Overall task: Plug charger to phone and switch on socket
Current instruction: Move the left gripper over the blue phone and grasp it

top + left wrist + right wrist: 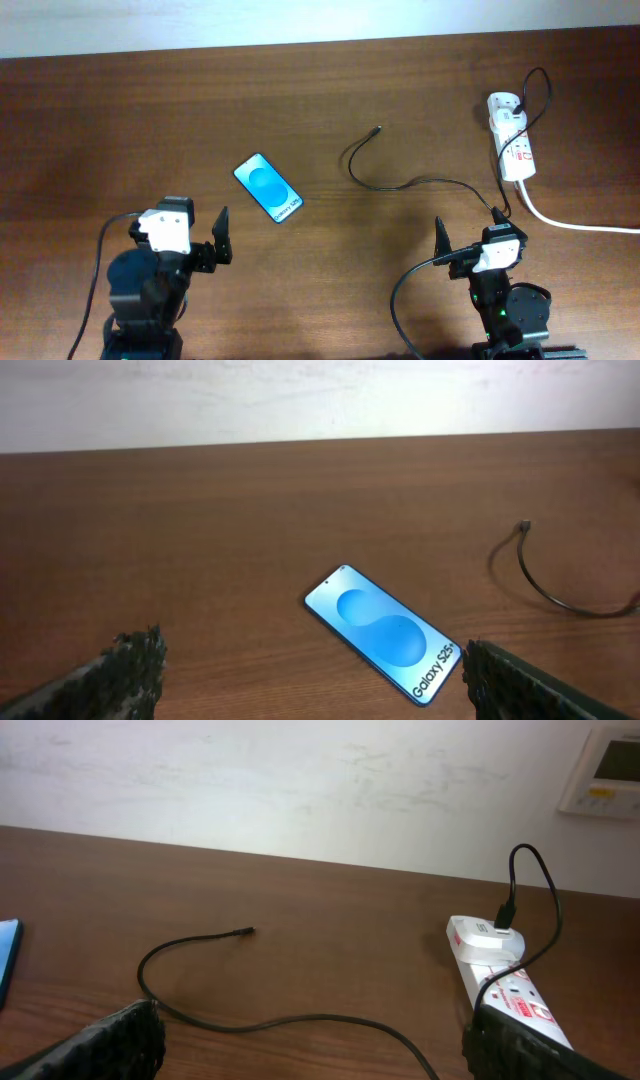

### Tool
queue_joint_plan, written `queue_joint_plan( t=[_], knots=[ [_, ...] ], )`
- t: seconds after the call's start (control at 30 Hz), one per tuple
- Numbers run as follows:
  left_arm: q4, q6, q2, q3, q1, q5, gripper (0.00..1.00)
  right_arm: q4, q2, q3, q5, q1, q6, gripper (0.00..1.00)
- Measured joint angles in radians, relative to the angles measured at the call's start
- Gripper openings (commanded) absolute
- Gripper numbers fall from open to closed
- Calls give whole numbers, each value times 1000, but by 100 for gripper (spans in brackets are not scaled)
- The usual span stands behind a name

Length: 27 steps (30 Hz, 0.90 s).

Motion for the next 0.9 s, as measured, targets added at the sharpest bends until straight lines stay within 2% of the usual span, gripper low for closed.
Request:
queue_joint_plan(
  t=[0.23,0.4,0.53,0.7,0.9],
  knots=[
    [5,-3,197,120,0,88,99,0,0,0,0,0,1,99],
    [0,-3,227,141,0,233,99,0,0,0,0,0,0,98],
    [3,-6,240,141,0,290,99,0,0,0,0,0,1,98],
    [-95,-119,301,242,-6,189,99,0,0,0,0,0,0,98],
    [-316,-283,590,605,-114,-42,99,0,0,0,0,0,0,99]
  ],
)
